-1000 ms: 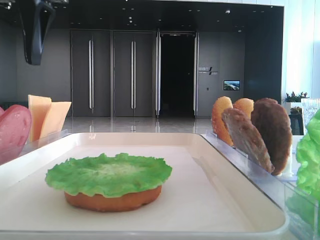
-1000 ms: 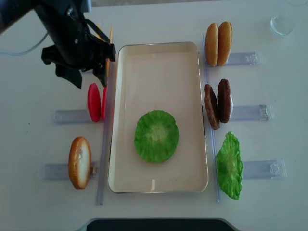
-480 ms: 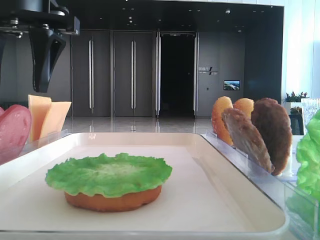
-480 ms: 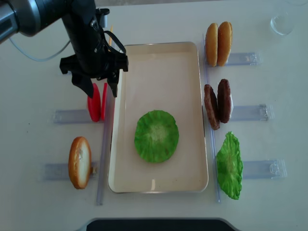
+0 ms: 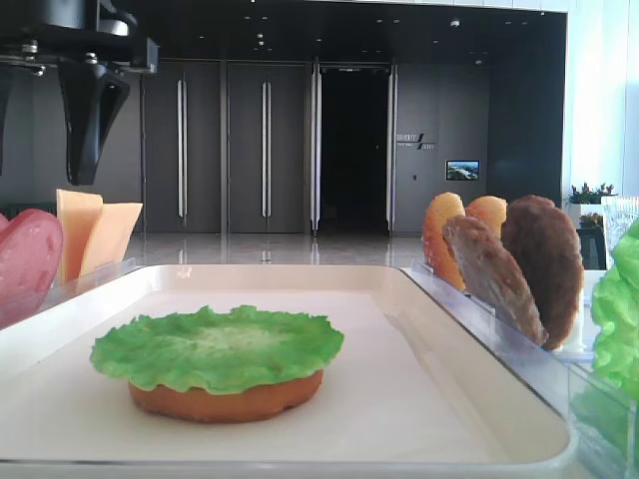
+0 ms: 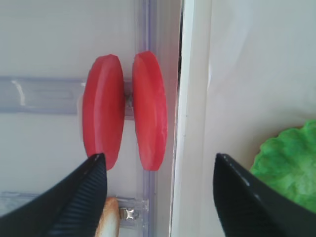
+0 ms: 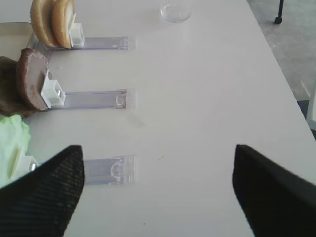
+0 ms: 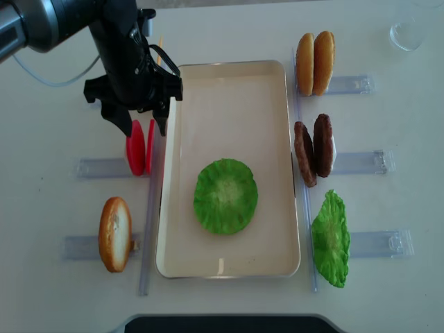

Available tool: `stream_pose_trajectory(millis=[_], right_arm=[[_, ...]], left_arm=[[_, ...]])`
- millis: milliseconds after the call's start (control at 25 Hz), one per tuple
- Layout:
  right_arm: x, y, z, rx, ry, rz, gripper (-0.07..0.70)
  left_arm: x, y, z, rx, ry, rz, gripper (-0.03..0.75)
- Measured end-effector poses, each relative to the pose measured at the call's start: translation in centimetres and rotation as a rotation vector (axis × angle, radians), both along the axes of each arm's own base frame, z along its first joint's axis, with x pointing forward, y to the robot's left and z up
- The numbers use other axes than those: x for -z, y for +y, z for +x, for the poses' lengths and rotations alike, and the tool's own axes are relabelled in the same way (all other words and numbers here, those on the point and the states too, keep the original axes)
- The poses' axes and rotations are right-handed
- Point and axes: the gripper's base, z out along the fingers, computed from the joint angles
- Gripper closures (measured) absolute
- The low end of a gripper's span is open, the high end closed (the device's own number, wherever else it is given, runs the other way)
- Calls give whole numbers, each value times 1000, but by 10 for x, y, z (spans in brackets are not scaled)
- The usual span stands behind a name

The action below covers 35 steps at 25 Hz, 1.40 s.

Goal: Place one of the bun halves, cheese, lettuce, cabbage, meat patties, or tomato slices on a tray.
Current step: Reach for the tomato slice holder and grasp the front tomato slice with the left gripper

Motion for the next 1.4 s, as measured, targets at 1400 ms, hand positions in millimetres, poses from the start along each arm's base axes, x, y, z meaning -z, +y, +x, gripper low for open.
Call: stream_pose_trajectory(millis=[1400], right_arm=[[0,0,0,0,0,0,51]], left_arm=[[39,-7,12,-9,79,23,201]])
